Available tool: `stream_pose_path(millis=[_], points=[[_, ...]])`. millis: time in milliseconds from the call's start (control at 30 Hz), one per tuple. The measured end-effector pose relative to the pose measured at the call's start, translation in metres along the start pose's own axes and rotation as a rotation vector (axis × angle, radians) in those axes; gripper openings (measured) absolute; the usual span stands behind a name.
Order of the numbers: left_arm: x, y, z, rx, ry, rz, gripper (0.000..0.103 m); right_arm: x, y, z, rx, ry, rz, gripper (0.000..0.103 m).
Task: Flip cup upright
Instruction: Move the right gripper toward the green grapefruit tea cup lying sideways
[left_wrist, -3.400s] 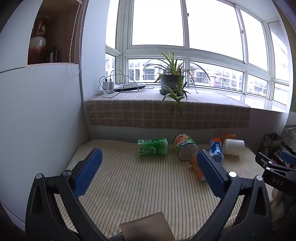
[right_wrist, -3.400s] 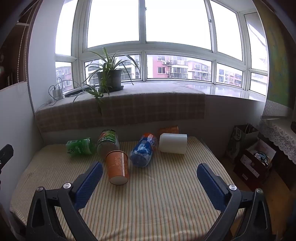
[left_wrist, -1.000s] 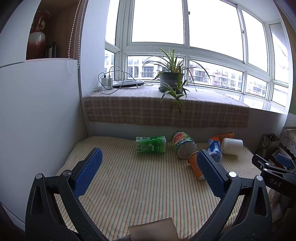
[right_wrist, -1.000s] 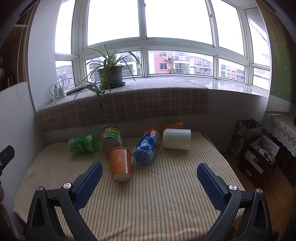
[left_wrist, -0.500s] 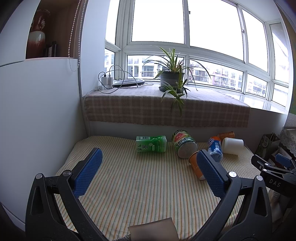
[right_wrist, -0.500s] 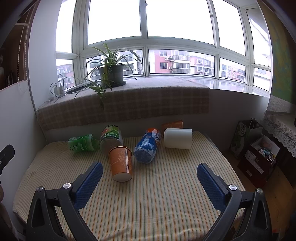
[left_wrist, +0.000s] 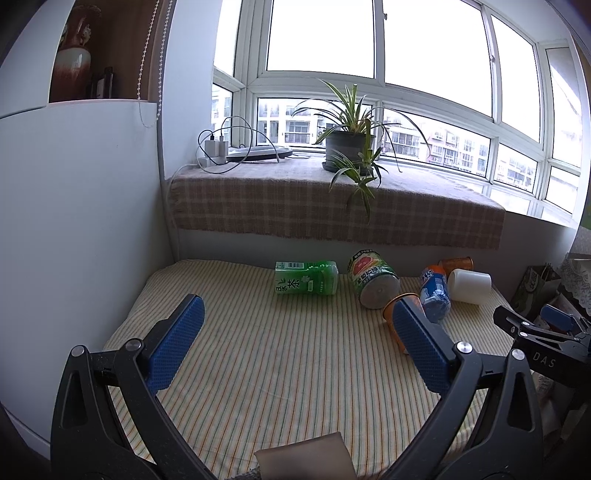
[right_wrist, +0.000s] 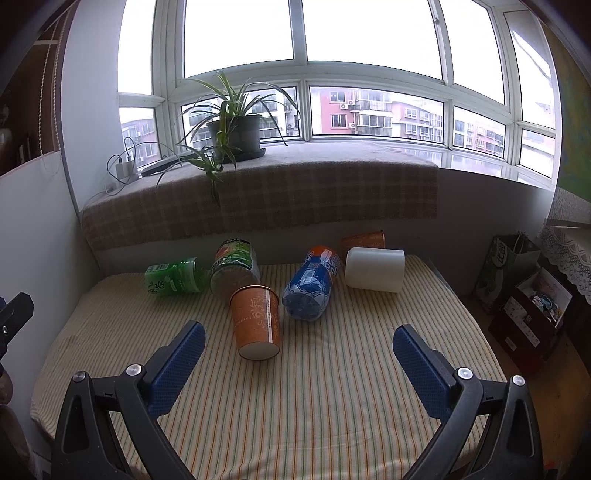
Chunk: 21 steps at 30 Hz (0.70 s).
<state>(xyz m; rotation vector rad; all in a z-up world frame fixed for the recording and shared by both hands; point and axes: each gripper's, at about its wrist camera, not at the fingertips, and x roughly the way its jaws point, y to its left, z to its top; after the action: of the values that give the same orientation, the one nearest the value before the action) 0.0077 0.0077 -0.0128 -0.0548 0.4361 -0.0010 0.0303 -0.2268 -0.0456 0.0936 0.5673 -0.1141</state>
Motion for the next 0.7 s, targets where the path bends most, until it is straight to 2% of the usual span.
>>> stream_pose_path(millis=[400,700], points=[[0.026,0.020,-0.008,-0.026,0.119,0.040,0.103,0.048,0.028,0.022,-0.081,0.070,0.102,0.103],[0.039,0.048,-0.021,-0.067,0.188,0.077,0.103,0.109,0.043,0.053,-0.119,0.166,0.169,0.103]])
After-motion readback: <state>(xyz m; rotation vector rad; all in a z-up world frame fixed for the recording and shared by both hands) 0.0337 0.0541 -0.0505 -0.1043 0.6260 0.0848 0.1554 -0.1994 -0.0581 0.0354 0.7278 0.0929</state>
